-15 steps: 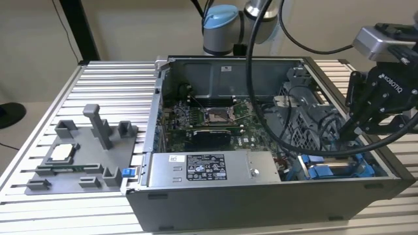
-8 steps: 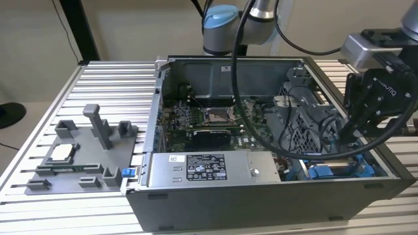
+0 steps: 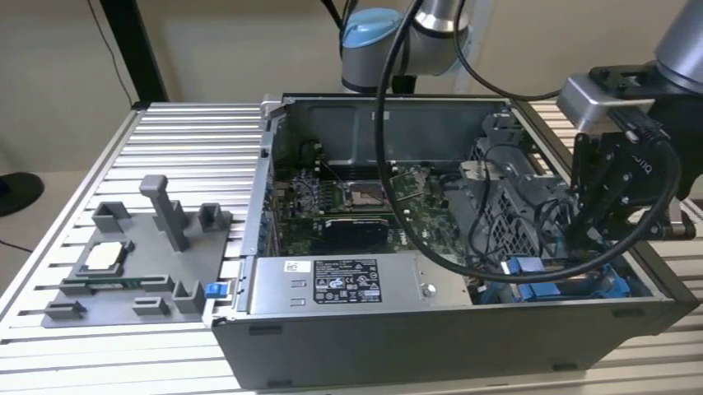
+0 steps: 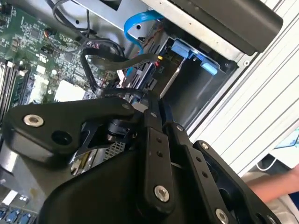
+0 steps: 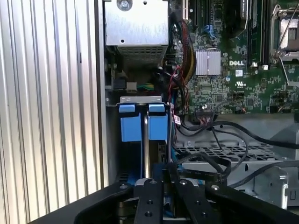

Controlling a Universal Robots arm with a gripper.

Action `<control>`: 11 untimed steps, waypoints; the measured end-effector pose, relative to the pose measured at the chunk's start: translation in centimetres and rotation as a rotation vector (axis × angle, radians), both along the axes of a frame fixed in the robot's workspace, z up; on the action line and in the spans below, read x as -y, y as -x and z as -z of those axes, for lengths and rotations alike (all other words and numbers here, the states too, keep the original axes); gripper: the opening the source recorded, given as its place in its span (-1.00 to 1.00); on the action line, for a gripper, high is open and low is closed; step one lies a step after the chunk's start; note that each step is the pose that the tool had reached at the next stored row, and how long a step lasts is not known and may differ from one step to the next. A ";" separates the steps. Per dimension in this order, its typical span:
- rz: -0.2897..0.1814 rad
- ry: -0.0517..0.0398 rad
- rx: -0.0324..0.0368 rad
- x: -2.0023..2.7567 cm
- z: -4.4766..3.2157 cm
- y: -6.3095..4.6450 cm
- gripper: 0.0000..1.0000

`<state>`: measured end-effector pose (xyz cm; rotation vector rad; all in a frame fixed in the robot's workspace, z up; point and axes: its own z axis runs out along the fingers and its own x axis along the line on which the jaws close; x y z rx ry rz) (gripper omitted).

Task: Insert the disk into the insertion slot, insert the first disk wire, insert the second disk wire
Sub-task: 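Insert the second disk wire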

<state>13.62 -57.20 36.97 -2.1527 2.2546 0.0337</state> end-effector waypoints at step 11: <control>-0.015 0.0023 0.0127 0.00 0.88 0.0 -1.00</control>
